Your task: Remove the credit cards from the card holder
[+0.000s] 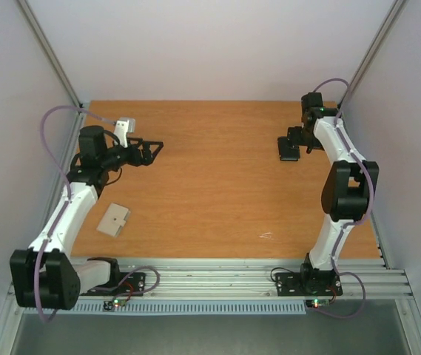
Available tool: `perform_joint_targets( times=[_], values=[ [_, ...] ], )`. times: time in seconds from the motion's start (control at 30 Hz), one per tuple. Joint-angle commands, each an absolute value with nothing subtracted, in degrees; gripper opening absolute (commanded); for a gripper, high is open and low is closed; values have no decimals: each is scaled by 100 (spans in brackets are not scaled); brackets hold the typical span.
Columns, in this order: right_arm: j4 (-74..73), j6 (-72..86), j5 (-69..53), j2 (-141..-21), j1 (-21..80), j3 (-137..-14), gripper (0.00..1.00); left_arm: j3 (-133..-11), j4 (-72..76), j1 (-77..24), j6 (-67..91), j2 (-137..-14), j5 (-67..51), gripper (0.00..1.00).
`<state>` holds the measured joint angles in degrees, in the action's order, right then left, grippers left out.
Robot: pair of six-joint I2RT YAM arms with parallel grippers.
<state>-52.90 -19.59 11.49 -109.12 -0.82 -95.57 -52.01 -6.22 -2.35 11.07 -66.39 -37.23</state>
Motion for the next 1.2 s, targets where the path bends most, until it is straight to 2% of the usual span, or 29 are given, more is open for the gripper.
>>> perform_joint_targets(
  times=[0.0, 0.2, 0.57, 0.67, 0.93, 1.17],
  values=[
    [-5841, -2094, 982, -11486, -17, -10112, 99, -5372, -1948, -270, 744, -6939, -4130, 99],
    [-6166, -2149, 762, -12455, -12, -10878, 99, -5408, -1790, -353, 1218, -7255, -3865, 99],
    [-6670, -2257, -89, -13814, -9, -11897, 99, -5416, -1593, -557, 999, -7298, -3621, 99],
    [-6840, -2174, 175, -14056, -7, -12130, 98, -5405, -1528, -590, 977, -7299, -3580, 99],
    [-7005, -2130, -480, -13903, 0, -12366, 99, -5422, -1508, -649, 930, -7350, -3568, 99],
    [-7016, -1821, 185, -13703, 229, -12678, 99, -5449, -1495, -694, 915, -7409, -3590, 99]
  ],
)
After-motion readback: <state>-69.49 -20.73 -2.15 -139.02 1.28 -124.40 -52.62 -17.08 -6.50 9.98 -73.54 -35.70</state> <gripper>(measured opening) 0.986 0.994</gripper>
